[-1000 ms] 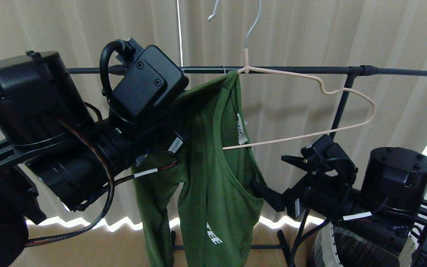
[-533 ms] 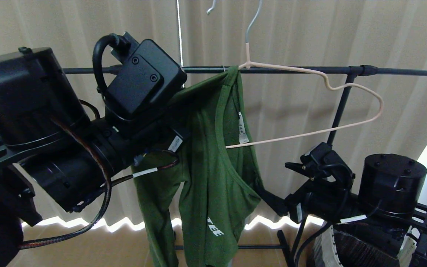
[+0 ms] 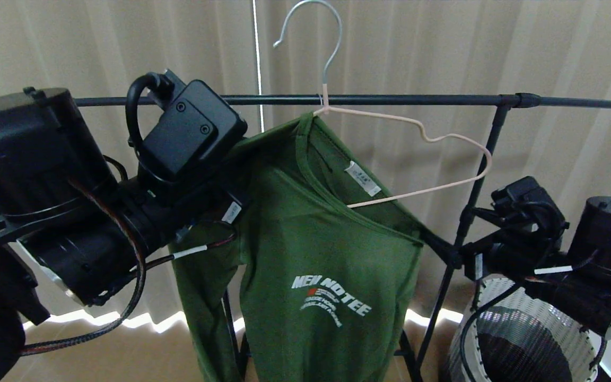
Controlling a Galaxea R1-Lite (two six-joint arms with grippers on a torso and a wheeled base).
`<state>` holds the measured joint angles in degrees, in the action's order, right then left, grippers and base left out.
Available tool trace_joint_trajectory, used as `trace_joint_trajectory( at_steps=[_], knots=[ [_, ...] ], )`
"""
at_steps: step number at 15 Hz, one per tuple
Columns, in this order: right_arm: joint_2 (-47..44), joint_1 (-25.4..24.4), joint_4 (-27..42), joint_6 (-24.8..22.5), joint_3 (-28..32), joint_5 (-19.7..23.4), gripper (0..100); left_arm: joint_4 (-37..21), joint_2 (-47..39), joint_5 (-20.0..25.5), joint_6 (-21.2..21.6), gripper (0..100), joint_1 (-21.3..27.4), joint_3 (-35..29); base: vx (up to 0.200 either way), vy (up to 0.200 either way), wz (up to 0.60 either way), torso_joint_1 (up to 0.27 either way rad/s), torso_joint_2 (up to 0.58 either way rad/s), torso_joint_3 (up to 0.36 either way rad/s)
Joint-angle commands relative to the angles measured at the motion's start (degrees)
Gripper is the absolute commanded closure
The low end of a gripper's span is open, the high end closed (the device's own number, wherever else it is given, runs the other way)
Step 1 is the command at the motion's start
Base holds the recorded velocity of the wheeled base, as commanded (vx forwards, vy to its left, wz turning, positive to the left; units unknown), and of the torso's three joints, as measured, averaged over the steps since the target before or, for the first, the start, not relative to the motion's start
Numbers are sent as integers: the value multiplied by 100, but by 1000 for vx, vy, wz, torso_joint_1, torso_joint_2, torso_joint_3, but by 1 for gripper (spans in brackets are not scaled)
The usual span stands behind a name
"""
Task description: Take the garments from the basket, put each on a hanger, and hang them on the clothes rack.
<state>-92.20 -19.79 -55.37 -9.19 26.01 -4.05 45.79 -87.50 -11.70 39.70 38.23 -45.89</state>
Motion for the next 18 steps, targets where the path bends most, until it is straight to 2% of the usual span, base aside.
trace_joint_trajectory(
  at_steps=[1, 3, 4, 6, 8, 10, 11, 12, 13, 14, 16, 18],
  knots=[
    [141, 300, 0, -4, 229, 0, 0, 0, 128, -7, 169, 100, -114, 387, 0, 0, 0, 0, 0, 0],
    [132, 335, 0, 5, 510, -8, 0, -17, 225, -7, 697, 100, -422, 651, 0, 0, 0, 0, 0, 0],
    [123, 370, 0, 5, 659, -8, 0, -26, 269, -16, 828, 100, -527, 765, 0, 0, 0, 0, 0, 0],
    [123, 388, 0, 5, 756, -8, 0, -35, 269, -16, 846, 100, -606, 836, 0, 0, 0, 0, 0, 0],
    [167, 388, 0, 5, 809, -8, 0, -44, 225, -447, 855, 100, -720, 906, 0, 0, 0, 0, 0, 0],
    [325, 300, 44, 5, 712, 27, 0, -35, 146, -526, 846, 100, -720, 880, 0, 0, 0, 0, 0, 0],
    [466, 27, 53, 5, 598, 62, 0, -35, 111, -570, 828, 100, -703, 853, 0, 0, 0, 0, 0, 0],
    [589, -359, 88, 5, 492, 62, 0, -26, 58, -798, 793, 100, -676, 853, 0, 0, 0, 0, 0, 0],
    [624, -535, 114, 5, 413, 62, 0, -8, 40, -930, 749, 100, -650, 836, 0, 0, 0, 0, 0, 0],
    [738, -966, 220, -4, 308, 53, 0, -17, -30, -1106, 459, 100, -553, 774, 0, 0, 0, 0, 0, 0],
    [800, -1317, 378, -4, 325, 53, 0, -17, -56, -1124, 187, 100, -386, 713, 0, 0, 0, 0, 0, 0],
    [800, -1449, 378, -4, 387, 53, 0, -17, -109, -1115, 11, 100, -246, 713, 0, 0, 0, 0, 0, 0]
  ],
)
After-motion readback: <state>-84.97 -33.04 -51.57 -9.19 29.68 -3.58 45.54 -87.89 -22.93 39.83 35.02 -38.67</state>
